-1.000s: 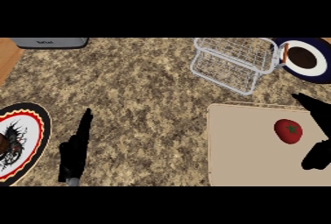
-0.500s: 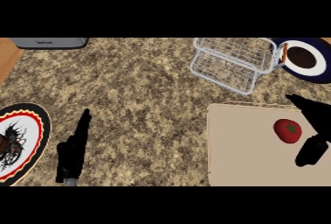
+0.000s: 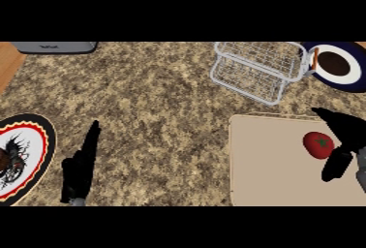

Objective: Pick the tomato from the tray and place it in the tiered basket

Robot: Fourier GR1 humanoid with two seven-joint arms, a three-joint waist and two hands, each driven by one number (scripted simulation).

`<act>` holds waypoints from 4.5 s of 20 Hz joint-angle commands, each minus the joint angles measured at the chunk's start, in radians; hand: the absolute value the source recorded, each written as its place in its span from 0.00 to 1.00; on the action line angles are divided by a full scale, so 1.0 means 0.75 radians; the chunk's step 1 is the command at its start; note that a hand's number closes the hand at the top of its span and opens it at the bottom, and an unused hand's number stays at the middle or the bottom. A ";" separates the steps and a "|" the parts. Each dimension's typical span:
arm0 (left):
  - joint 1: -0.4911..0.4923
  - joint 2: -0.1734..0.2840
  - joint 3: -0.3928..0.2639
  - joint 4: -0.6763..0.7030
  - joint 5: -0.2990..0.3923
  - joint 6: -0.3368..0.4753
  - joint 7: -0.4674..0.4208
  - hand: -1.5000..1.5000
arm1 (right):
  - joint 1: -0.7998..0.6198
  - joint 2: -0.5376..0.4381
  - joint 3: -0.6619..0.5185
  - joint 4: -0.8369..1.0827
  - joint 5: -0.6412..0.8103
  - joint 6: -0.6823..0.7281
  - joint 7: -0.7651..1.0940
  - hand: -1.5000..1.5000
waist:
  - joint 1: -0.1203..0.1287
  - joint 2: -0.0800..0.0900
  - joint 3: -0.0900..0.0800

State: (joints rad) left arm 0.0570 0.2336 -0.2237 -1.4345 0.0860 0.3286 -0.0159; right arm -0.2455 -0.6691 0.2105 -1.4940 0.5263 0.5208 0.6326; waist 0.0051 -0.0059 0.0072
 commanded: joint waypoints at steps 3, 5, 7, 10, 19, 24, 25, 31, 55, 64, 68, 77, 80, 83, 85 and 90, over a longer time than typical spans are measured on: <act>-0.016 -0.011 0.034 0.047 -0.008 -0.027 0.088 0.50 | 0.022 0.061 -0.023 0.117 0.088 -0.025 -0.102 0.00 | -0.003 0.009 -0.009; -0.013 -0.055 0.042 0.114 -0.034 -0.024 -0.020 0.50 | 0.058 0.057 -0.051 0.088 0.100 0.004 -0.122 0.00 | -0.007 0.008 -0.010; 0.049 -0.091 -0.008 0.079 -0.056 0.019 0.013 0.50 | 0.051 0.137 0.009 0.042 0.126 -0.020 -0.032 0.00 | -0.006 0.007 -0.010; 0.011 -0.037 0.042 0.021 -0.058 -0.016 0.089 0.50 | 0.070 0.120 -0.038 0.150 0.165 -0.073 -0.189 1.00 | -0.004 0.008 -0.009; 0.035 -0.073 0.049 0.057 -0.044 -0.063 0.019 0.50 | -0.036 0.128 0.058 0.266 0.371 -0.210 -0.400 1.00 | 0.007 0.011 -0.009; 0.055 -0.076 0.060 0.017 -0.066 -0.063 0.048 0.50 | 0.052 0.183 -0.018 0.199 0.408 -0.312 -0.353 1.00 | -0.005 0.008 -0.009; 0.023 -0.038 0.109 0.079 -0.020 -0.118 0.042 0.50 | 0.057 0.180 -0.068 0.124 0.344 -0.274 -0.315 1.00 | -0.013 0.007 -0.010; 0.105 -0.053 0.072 -0.030 -0.063 -0.084 0.081 0.50 | 0.180 0.286 -0.187 -0.078 0.279 -0.374 -0.180 1.00 | -0.013 0.004 -0.009; 0.029 -0.085 0.118 0.053 -0.066 -0.130 0.037 0.50 | -0.502 -0.021 -0.669 -0.800 -0.271 -0.059 0.578 1.00 | 0.005 0.008 -0.012; 0.009 -0.120 0.096 0.065 -0.118 -0.104 0.054 0.50 | -0.809 0.071 -0.466 -0.381 -0.067 -0.208 0.546 1.00 | 0.016 0.012 -0.012; 0.014 -0.128 0.121 0.153 -0.111 -0.121 -0.032 0.50 | -0.913 0.079 -0.450 -0.134 -0.037 -0.227 0.395 1.00 | 0.020 0.016 -0.012; 0.032 -0.129 0.112 0.052 -0.114 -0.134 0.043 0.50 | -0.993 0.228 -0.315 0.263 0.123 -0.387 0.142 1.00 | 0.032 0.018 -0.011; 0.002 -0.151 0.106 0.086 -0.155 -0.098 0.043 0.50 | -0.959 0.297 -0.272 0.315 0.203 -0.474 0.142 1.00 | 0.018 0.015 -0.010; -0.025 -0.100 0.144 0.038 -0.114 -0.158 0.096 0.50 | -0.989 0.315 -0.293 0.503 0.247 -0.558 0.070 1.00 | 0.024 0.017 -0.010; 0.082 -0.138 0.089 -0.024 -0.152 -0.123 0.059 0.50 | -1.042 0.355 -0.294 0.588 0.278 -0.606 0.082 1.00 | 0.032 0.016 -0.010; -0.007 -0.145 0.124 0.051 -0.145 -0.127 0.085 0.50 | -1.030 0.404 -0.432 0.711 0.168 -0.735 -0.058 1.00 | 0.019 0.017 -0.009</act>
State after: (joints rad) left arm 0.0540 0.1369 -0.1291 -1.4345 -0.0308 0.2394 -0.0068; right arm -1.0151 -0.3993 -0.0553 -1.0323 0.6876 0.0412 0.6376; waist 0.0239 0.0014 0.0076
